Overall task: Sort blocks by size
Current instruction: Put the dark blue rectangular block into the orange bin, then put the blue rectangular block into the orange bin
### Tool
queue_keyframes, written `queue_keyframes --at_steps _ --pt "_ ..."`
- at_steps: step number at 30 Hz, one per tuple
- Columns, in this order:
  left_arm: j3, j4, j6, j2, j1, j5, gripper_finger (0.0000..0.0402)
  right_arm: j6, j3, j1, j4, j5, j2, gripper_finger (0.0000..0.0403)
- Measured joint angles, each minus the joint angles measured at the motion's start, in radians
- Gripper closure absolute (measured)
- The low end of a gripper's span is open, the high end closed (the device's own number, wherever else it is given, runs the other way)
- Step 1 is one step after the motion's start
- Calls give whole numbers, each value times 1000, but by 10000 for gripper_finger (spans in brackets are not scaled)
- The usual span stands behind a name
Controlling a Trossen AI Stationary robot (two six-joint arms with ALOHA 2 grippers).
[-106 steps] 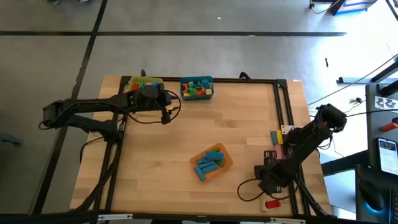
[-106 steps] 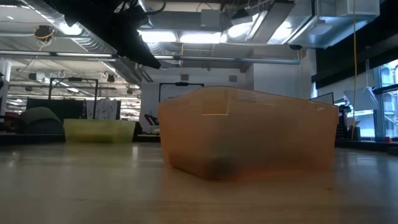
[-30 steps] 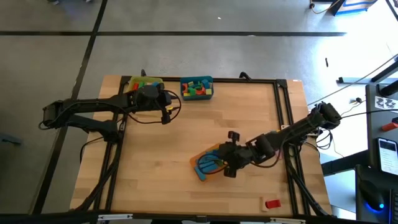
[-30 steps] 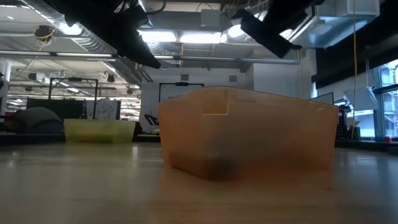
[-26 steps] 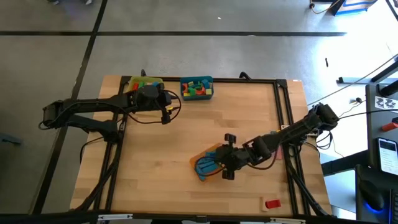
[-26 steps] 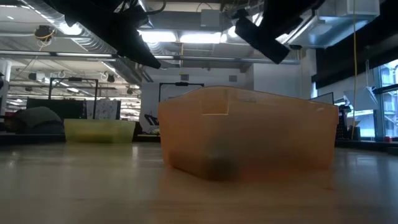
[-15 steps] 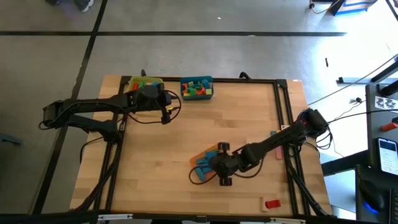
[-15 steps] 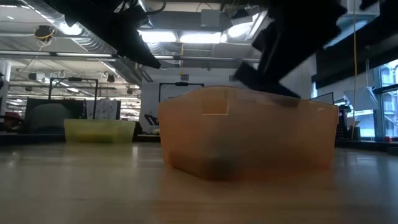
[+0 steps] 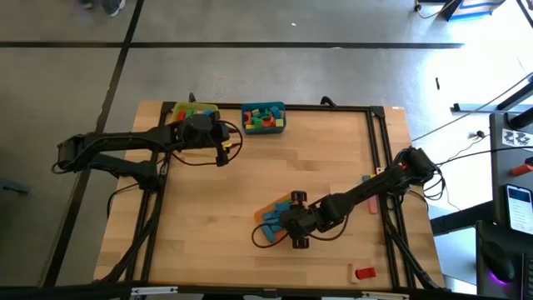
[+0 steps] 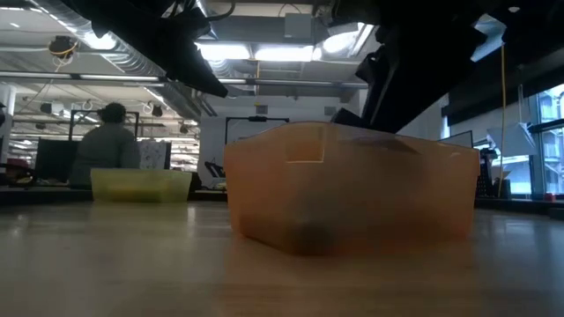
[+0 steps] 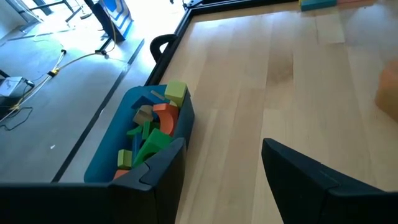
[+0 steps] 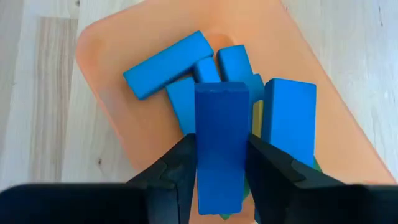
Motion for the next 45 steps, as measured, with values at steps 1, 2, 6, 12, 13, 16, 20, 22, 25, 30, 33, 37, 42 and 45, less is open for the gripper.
queue_keyframes --at_steps 1,2,6,12,13,16,20,22,25,30,33,37,42,45 --pt "0 0 0 0 0 0 205 1 0 0 0 0 0 275" --pt "0 0 0 0 0 0 205 7 0 0 -1 0 0 272" --pt "0 -1 0 0 0 0 205 9 0 0 1 4 0 252" --pt "0 -2 0 0 0 0 205 10 0 -3 5 4 0 211" --pt "0 -2 0 0 0 0 205 10 0 -6 9 5 0 207" --pt "0 -2 0 0 0 0 205 11 13 -9 -4 3 0 201" --pt "0 -2 0 0 0 0 205 11 81 -24 -86 -5 -1 207" --pt "0 -4 0 0 0 0 205 11 129 -31 -171 -4 -4 212" --pt "0 -14 0 0 0 0 205 12 181 -43 -290 -3 -23 219" --pt "0 -32 0 0 0 0 205 65 192 -66 -436 30 -86 231" --pt "0 -33 0 0 0 0 205 116 191 -67 -545 65 -123 236" --pt "0 -33 0 0 0 0 205 187 191 -66 -668 115 -168 238" --pt "0 -32 0 0 0 0 205 286 175 -65 -801 172 -231 238" --pt "0 -32 0 0 0 0 205 336 109 -65 -814 173 -290 238"
